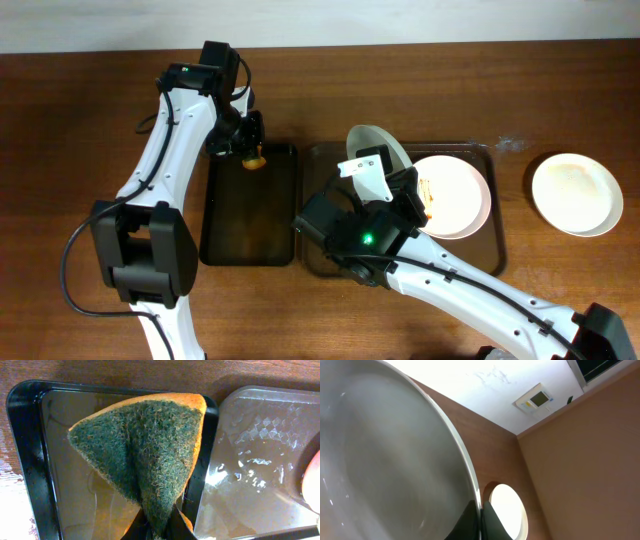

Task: Clean dirty plates on tray and stack at the side
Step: 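Lift the plate with right gripper and stack it on the right-side plate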

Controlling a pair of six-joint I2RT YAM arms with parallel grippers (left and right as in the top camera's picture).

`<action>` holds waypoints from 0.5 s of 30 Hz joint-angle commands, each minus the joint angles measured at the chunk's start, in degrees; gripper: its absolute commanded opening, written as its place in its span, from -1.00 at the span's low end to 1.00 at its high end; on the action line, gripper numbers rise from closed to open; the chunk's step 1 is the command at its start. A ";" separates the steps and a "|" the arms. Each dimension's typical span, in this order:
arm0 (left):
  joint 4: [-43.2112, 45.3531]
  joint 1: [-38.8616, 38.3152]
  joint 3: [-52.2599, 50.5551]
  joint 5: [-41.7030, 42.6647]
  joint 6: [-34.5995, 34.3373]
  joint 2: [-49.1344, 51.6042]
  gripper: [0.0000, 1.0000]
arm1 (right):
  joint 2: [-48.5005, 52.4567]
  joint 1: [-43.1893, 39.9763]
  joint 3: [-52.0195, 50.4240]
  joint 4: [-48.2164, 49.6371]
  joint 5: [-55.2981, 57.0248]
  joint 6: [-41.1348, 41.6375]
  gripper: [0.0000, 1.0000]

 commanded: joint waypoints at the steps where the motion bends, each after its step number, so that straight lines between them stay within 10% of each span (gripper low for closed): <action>1: 0.44 0.39 -0.11 0.87 -0.55 -0.61 -1.00 | -1.46 -1.53 1.40 0.00 -12.66 0.96 -0.92; 7: 0.96 0.24 -0.11 0.85 -0.55 -0.61 -1.00 | -4.11 -19.28 1.40 -0.15 -41.94 -0.24 -0.92; 15: 1.36 0.24 -0.11 0.83 -0.55 -0.61 -1.00 | -6.49 -73.29 1.31 3.89 -74.23 -14.62 -0.92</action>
